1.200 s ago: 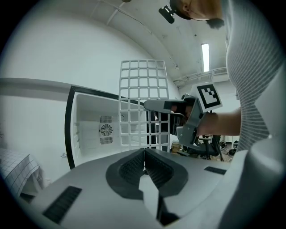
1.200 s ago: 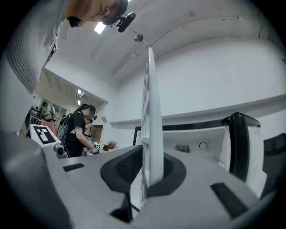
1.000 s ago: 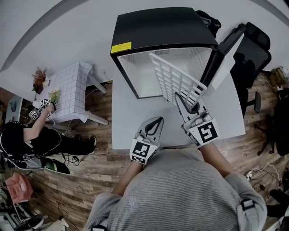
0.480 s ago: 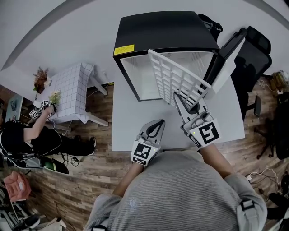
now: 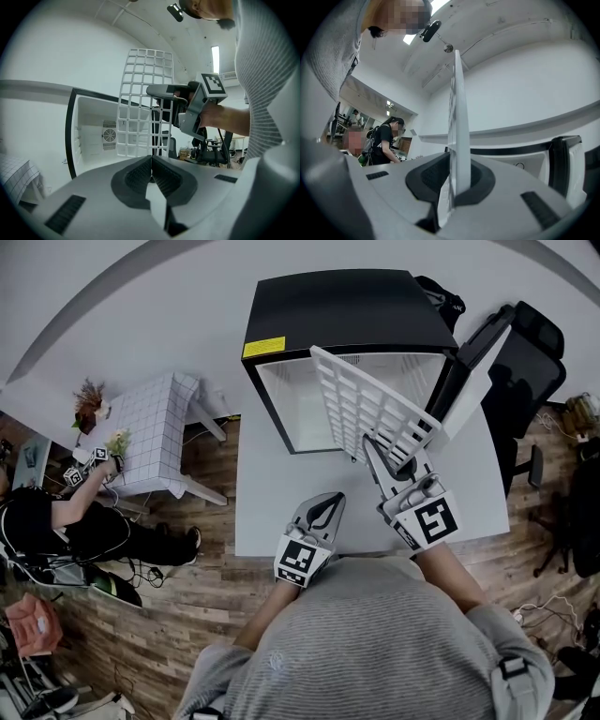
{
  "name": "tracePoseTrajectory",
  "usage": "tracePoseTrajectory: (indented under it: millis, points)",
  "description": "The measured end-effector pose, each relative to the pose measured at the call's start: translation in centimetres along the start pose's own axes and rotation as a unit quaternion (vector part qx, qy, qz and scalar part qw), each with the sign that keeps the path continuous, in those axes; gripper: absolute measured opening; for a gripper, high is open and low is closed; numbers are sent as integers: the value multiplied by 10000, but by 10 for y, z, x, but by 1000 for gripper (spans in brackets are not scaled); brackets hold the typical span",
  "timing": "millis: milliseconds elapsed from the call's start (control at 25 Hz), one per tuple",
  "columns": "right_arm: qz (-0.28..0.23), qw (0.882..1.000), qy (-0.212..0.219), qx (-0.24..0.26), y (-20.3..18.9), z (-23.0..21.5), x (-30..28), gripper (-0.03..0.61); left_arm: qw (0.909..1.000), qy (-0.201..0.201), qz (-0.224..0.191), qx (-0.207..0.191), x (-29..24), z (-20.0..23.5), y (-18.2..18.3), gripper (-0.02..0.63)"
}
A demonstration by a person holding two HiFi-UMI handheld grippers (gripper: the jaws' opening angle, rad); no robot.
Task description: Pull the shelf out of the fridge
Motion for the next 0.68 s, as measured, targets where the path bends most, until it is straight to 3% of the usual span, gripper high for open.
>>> tracePoseTrajectory:
  millis: [680]
  points:
    - [43, 10000, -5, 18, 3, -3, -3, 35, 10000, -45, 10, 16, -4, 3, 1, 11]
Point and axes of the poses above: the fingertips, and each gripper's own axes: x backward along the fingers, z to its left, y out of its top, the point moved 9 cm from there along x, backward along the fingers, and after that the axes turned 14 degrees about z, right-handed, at the moved point
